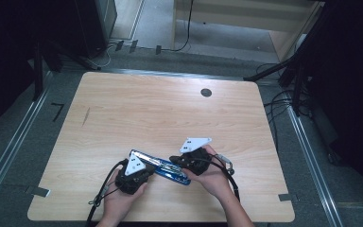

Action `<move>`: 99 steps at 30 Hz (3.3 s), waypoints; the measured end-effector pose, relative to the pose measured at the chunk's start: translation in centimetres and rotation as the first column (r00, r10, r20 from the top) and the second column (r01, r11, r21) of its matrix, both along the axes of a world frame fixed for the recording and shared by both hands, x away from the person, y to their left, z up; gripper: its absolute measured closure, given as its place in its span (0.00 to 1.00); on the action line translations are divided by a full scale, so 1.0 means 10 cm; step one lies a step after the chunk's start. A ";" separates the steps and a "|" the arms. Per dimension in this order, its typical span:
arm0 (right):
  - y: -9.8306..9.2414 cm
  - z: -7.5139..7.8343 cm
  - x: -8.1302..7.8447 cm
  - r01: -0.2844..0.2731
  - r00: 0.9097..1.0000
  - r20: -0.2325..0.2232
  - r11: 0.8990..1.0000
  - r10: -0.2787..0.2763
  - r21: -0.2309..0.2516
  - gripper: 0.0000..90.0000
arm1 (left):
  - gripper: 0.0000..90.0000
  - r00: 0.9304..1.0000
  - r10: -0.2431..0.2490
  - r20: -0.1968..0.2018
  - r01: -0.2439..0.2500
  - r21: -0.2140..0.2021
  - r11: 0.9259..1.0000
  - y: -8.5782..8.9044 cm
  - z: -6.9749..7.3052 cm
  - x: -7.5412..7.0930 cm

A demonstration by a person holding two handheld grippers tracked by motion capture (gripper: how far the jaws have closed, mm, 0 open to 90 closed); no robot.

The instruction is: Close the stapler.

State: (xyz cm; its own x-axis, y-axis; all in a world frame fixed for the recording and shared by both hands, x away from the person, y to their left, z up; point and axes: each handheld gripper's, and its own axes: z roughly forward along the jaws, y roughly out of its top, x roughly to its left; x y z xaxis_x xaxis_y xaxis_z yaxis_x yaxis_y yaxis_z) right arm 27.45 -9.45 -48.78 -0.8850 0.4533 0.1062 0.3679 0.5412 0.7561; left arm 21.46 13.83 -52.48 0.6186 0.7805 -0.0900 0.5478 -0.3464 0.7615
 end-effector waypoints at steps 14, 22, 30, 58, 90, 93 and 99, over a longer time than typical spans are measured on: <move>0.36 -0.04 0.10 -0.026 1.000 -0.012 1.000 0.026 0.000 1.00 | 1.00 0.994 0.099 -0.051 -0.098 0.020 0.995 0.22 -0.06 0.10; 0.55 -0.06 0.11 -0.056 0.998 -0.012 0.998 0.056 -0.012 1.00 | 1.00 0.990 0.124 -0.063 -0.124 0.005 0.992 0.29 -0.06 0.13; 0.68 -0.10 0.13 -0.069 0.998 -0.011 0.997 0.069 -0.038 1.00 | 1.00 0.990 0.127 -0.060 -0.127 0.006 0.992 0.27 -0.06 0.16; 0.57 0.03 0.09 -0.059 0.997 0.041 0.998 0.058 0.009 1.00 | 1.00 0.996 0.083 0.037 -0.081 -0.061 0.995 0.19 0.11 0.07; 0.23 0.07 -0.06 -0.014 0.999 0.053 0.998 0.011 0.064 1.00 | 1.00 0.997 -0.065 0.040 0.067 -0.045 0.997 -0.21 -0.04 -0.13; 0.19 0.06 -0.07 -0.011 0.998 0.055 0.998 0.007 0.068 1.00 | 1.00 0.996 -0.073 0.043 0.075 -0.045 0.996 -0.25 -0.06 -0.14; 0.16 0.04 -0.08 -0.004 0.999 0.049 0.997 0.001 0.077 1.00 | 1.00 0.995 -0.082 0.051 0.085 -0.042 0.996 -0.30 -0.07 -0.13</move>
